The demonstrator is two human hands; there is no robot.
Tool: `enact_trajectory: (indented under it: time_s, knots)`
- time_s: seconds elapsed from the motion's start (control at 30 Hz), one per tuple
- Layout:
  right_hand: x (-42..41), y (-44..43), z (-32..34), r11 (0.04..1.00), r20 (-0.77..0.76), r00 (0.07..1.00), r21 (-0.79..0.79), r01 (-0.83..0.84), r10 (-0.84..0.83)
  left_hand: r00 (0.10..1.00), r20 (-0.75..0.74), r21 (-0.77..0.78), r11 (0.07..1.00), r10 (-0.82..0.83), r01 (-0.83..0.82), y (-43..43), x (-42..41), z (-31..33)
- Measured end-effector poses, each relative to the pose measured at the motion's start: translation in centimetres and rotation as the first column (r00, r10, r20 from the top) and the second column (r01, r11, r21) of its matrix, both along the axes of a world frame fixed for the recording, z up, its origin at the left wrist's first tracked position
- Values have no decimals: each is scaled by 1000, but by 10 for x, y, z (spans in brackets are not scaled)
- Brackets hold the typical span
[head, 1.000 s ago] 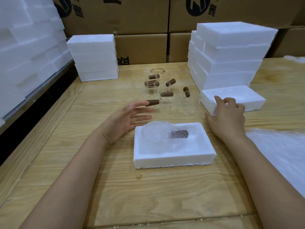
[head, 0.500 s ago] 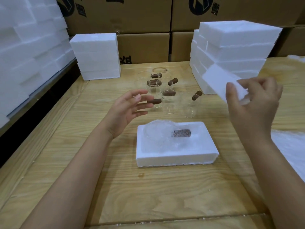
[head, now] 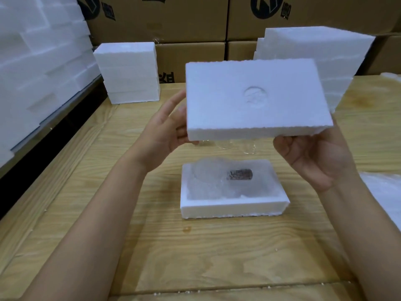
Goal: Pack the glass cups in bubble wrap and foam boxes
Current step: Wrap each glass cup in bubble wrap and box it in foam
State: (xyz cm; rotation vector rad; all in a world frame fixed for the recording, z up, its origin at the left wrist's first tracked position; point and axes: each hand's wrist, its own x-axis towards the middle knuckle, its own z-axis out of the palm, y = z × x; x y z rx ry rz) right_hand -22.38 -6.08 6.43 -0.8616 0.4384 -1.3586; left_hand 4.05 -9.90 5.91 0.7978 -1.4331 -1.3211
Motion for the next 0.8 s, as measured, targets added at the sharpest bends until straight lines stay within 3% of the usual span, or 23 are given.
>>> enact_trajectory:
  time_s: [0.13,0.27,0.47,0.8]
  knots:
    - [-10,-4,-6,993,-96,989,-7,-118,116,998,-21,20,998,-56,57,1,16,5]
    - [-26,-9,-8,990,-296,946,-2,-142,135,993,-30,96,988,-118,120,5,31,-2]
    - [-37,-6,-9,988,-497,854,88,-128,155,974,112,231,958,-198,169,5,33,-12]
    - [-35,-9,-15,956,-637,714,212,-200,291,945,232,268,949,-229,164,7,43,-22]
